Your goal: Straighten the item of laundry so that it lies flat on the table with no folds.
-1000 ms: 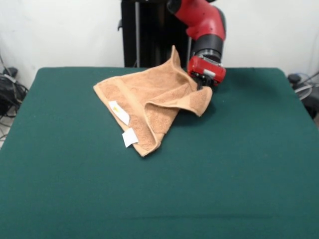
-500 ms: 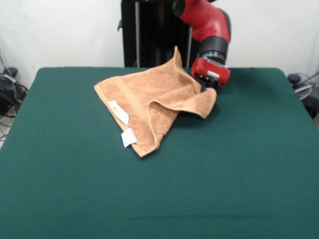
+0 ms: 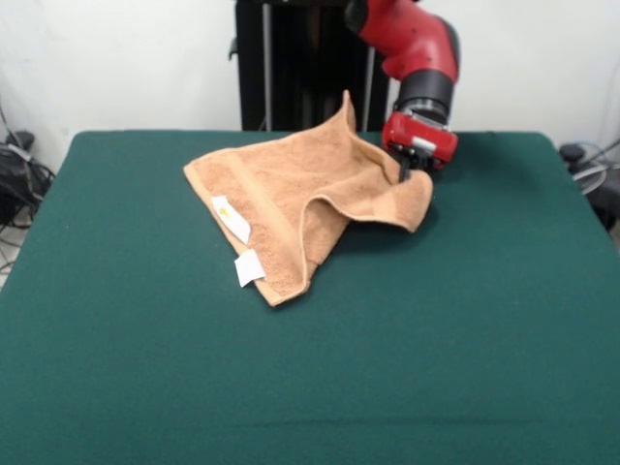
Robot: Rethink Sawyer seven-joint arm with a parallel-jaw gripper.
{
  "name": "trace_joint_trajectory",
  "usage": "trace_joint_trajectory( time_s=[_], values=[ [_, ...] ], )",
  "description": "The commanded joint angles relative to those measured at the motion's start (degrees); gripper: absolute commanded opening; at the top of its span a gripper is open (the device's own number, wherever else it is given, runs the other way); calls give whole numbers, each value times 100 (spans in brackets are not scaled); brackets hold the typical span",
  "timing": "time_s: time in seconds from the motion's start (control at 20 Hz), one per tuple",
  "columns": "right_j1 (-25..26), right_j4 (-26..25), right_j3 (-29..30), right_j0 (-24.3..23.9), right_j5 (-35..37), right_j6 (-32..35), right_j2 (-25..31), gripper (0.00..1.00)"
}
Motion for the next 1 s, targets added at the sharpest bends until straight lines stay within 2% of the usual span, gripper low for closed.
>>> trace_joint_trajectory(
  time_s=[0.05,1.0],
  values=[
    [1132,-53,1778,-13,1587,1879,1206,0],
    [960,399,1984,-25,1613,1891,1511,0]
  ],
)
